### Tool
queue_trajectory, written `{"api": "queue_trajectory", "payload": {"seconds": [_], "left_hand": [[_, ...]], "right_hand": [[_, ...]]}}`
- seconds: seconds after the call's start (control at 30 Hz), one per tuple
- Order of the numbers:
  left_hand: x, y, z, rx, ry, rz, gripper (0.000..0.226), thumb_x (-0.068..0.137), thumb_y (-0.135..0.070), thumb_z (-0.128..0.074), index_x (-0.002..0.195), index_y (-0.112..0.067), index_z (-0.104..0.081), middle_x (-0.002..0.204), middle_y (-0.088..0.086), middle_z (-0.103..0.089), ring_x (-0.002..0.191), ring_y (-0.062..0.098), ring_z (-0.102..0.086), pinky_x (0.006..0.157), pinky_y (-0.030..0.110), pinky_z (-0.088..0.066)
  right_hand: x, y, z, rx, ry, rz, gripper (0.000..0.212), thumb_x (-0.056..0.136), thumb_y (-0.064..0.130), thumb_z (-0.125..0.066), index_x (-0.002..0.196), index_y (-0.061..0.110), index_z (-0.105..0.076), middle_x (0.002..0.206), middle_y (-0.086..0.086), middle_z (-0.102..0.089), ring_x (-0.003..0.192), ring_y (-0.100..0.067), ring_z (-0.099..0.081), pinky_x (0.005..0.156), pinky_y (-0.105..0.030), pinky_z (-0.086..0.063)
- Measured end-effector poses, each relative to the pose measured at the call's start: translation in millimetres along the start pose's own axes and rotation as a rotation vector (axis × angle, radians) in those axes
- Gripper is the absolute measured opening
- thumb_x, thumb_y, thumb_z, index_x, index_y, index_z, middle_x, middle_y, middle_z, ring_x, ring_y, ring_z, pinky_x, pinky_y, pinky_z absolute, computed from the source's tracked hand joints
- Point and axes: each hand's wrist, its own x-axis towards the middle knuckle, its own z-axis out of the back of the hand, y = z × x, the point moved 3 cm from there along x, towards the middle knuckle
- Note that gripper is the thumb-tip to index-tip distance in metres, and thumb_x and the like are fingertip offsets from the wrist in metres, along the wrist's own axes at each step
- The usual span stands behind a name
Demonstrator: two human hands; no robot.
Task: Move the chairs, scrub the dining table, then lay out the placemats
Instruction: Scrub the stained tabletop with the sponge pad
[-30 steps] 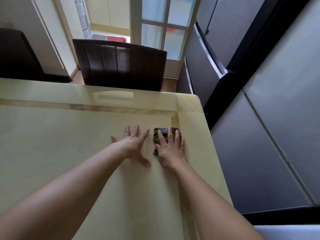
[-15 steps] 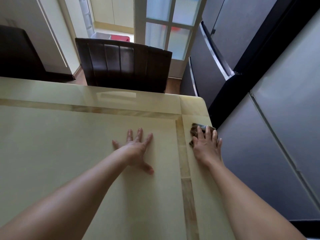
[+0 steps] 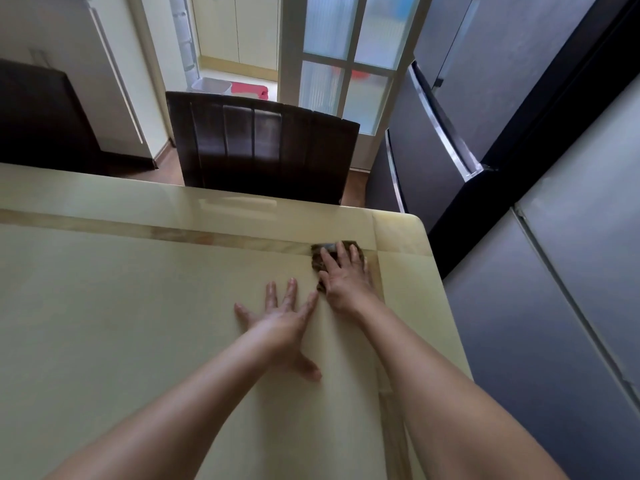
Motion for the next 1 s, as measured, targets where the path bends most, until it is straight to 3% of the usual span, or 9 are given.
{"api": "queue_trajectory", "payload": {"seconds": [0.23, 0.57, 0.73, 0.9, 1.0], "left_hand": [[1.1, 0.4, 1.5, -0.001, 0.003, -0.003, 0.131, 0.059, -0.060, -0.077, 0.145, -0.041, 0.020, 0.152, -0.001, 0.033, 0.140, 0.034, 0.029, 0.100, 0.077, -0.002], [1.5, 1.0, 0.8, -0.009, 0.002, -0.005, 0.132, 0.058, -0.061, -0.077, 0.145, -0.040, 0.020, 0.153, -0.002, 0.033, 0.140, 0.032, 0.028, 0.099, 0.077, -0.002], [0.9, 1.2, 2.1, 0.028, 0.004, -0.003, 0.131, 0.060, -0.061, -0.076, 0.146, -0.037, 0.020, 0.154, 0.001, 0.031, 0.141, 0.035, 0.025, 0.099, 0.077, -0.006], [11.9, -17.0, 29.7, 0.184, -0.095, -0.032, 0.119, 0.068, -0.062, -0.070, 0.151, -0.025, 0.007, 0.158, 0.017, 0.005, 0.144, 0.042, 0.005, 0.102, 0.076, -0.006], [35.3, -14.1, 39.5, 0.023, -0.083, -0.011, 0.129, 0.060, -0.062, -0.075, 0.146, -0.038, 0.018, 0.155, 0.008, 0.026, 0.141, 0.040, 0.023, 0.098, 0.079, -0.002]], "right_hand": [[28.1, -18.2, 18.0, 0.052, -0.046, -0.101, 0.054, 0.102, 0.038, -0.022, 0.152, 0.029, -0.005, 0.160, -0.001, 0.011, 0.146, -0.026, 0.016, 0.116, -0.045, 0.012], [12.1, -106.6, 27.1, 0.042, -0.189, -0.388, 0.054, 0.101, 0.041, -0.019, 0.152, 0.025, -0.009, 0.160, -0.006, 0.004, 0.146, -0.028, 0.008, 0.117, -0.048, 0.006], [13.1, -101.4, 28.0, 0.070, -0.191, -0.463, 0.054, 0.102, 0.036, -0.021, 0.152, 0.020, -0.010, 0.160, -0.009, 0.005, 0.146, -0.032, 0.010, 0.116, -0.049, 0.007], [26.6, -53.1, 20.7, -0.012, -0.122, -0.237, 0.054, 0.102, 0.034, -0.025, 0.152, 0.024, -0.010, 0.160, -0.010, 0.007, 0.146, -0.032, 0.009, 0.117, -0.046, 0.006], [44.0, -25.0, 17.7, -0.020, -0.057, -0.070, 0.054, 0.102, 0.036, -0.027, 0.152, 0.027, -0.009, 0.160, -0.007, 0.009, 0.146, -0.029, 0.012, 0.116, -0.045, 0.007]]}}
